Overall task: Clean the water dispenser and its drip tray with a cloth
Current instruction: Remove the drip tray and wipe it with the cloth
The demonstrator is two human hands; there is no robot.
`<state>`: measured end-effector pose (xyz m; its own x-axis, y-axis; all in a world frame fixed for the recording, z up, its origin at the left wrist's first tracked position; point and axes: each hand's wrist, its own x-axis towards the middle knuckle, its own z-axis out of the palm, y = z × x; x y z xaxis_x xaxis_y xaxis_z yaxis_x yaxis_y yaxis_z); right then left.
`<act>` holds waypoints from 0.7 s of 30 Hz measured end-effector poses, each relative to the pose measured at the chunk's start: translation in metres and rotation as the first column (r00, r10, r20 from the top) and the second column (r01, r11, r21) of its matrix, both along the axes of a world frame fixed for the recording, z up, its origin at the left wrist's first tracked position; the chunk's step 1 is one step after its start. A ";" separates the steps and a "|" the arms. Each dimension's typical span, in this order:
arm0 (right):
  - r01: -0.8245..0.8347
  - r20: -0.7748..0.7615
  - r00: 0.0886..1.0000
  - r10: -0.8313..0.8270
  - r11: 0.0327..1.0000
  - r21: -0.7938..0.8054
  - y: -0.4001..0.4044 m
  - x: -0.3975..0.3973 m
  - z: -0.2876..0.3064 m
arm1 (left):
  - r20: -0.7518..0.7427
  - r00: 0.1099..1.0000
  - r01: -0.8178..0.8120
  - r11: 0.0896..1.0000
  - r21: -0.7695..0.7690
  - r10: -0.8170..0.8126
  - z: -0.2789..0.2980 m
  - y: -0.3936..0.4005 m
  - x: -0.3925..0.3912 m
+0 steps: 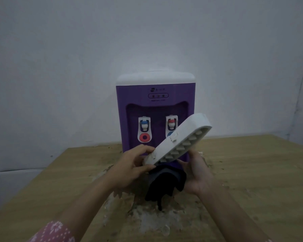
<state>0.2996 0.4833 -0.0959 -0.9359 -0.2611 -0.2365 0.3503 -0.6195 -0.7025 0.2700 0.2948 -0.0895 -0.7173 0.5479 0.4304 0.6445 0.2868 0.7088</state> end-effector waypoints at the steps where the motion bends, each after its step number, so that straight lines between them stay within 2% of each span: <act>1: 0.006 0.001 1.000 -0.006 1.000 0.007 0.000 0.000 0.001 | 0.000 1.000 -0.012 1.000 -0.009 0.012 0.000 -0.002 -0.001; 8: 0.068 -0.005 0.998 -0.068 0.998 -0.013 0.001 -0.001 0.001 | -0.017 0.998 -0.056 0.994 -0.099 0.054 -0.001 -0.008 -0.001; 11: 0.044 -0.111 0.993 -0.040 0.999 0.030 0.000 -0.002 0.004 | 0.055 0.996 -0.073 0.997 -0.040 0.075 0.003 -0.008 -0.001; 14: 0.023 -0.200 0.980 -0.013 0.999 0.048 -0.010 0.003 0.003 | 0.168 0.985 -0.055 0.993 0.100 0.038 0.008 -0.004 0.002; 17: 0.185 -0.284 0.946 -0.159 0.981 0.066 -0.018 0.002 -0.006 | 0.235 0.965 -0.186 0.931 0.314 0.114 0.008 0.007 0.000; 18: 0.257 -0.311 0.924 -0.223 0.964 0.072 -0.019 0.000 -0.009 | 0.250 0.953 -0.252 0.907 0.337 0.172 0.008 0.009 0.000; 21: 0.330 -0.352 0.888 -0.295 0.943 0.041 -0.021 -0.001 -0.011 | 0.253 0.924 -0.340 0.920 0.197 0.287 0.009 0.013 0.002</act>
<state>0.2983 0.4623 -0.1068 -0.9930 0.0662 0.0973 -0.1177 -0.5810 -0.8054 0.2716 0.3079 -0.0806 -0.9247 0.1827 0.3339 0.3729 0.2585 0.8912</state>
